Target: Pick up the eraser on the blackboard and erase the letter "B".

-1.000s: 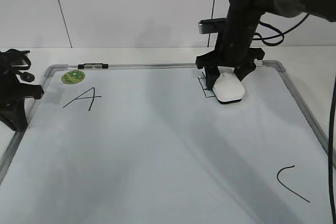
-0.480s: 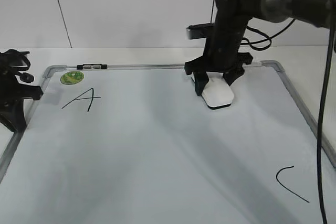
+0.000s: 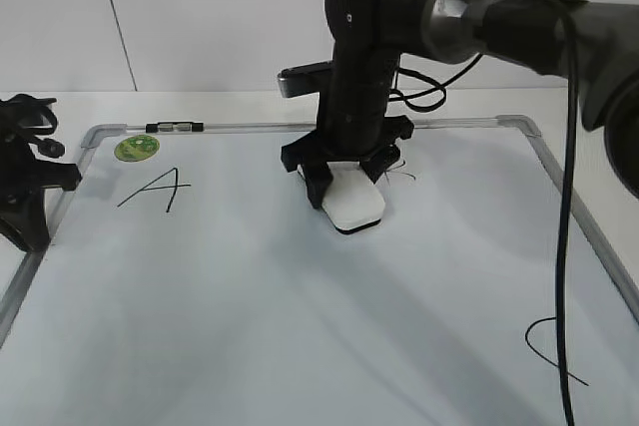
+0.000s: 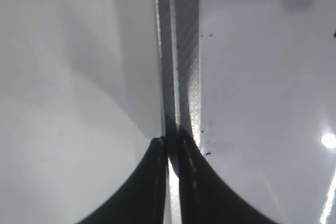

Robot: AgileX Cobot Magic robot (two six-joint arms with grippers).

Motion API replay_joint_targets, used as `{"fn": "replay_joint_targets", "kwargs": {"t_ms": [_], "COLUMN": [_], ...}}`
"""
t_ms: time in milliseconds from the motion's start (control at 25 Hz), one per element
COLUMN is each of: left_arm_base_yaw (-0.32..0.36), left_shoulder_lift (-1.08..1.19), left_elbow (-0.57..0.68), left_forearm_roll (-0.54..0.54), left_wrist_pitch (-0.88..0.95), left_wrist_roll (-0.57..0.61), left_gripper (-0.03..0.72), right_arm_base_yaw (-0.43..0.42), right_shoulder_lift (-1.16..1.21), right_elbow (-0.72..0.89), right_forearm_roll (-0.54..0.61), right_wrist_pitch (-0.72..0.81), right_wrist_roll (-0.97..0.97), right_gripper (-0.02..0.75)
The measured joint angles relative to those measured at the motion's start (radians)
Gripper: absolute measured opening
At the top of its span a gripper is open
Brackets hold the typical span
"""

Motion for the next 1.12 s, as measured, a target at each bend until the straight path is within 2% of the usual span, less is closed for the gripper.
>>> {"fn": "replay_joint_targets", "kwargs": {"t_ms": [200, 320, 600, 760, 960, 1120], "left_arm_base_yaw": [0.000, 0.000, 0.000, 0.000, 0.000, 0.000], "left_shoulder_lift": [0.000, 0.000, 0.000, 0.000, 0.000, 0.000], "left_elbow": [0.000, 0.000, 0.000, 0.000, 0.000, 0.000], "left_forearm_roll": [0.002, 0.002, 0.002, 0.002, 0.002, 0.002], "left_wrist_pitch": [0.000, 0.000, 0.000, 0.000, 0.002, 0.004], "left_wrist_roll": [0.000, 0.000, 0.000, 0.000, 0.000, 0.000], "left_gripper": [0.024, 0.024, 0.024, 0.025, 0.025, 0.025], "right_arm_base_yaw": [-0.019, -0.075, -0.246, -0.293, -0.266, -0.171], "right_shoulder_lift": [0.000, 0.000, 0.000, 0.000, 0.000, 0.012], "right_elbow": [0.000, -0.001, -0.002, -0.004, -0.007, -0.018], "right_forearm_roll": [-0.114, -0.165, -0.171, -0.134, -0.079, -0.066], "right_wrist_pitch": [0.000, 0.000, 0.000, 0.000, 0.000, 0.000], "right_wrist_roll": [0.043, 0.058, 0.061, 0.062, 0.033, 0.017], "right_gripper": [0.540, 0.540, 0.540, 0.540, 0.540, 0.540]}}
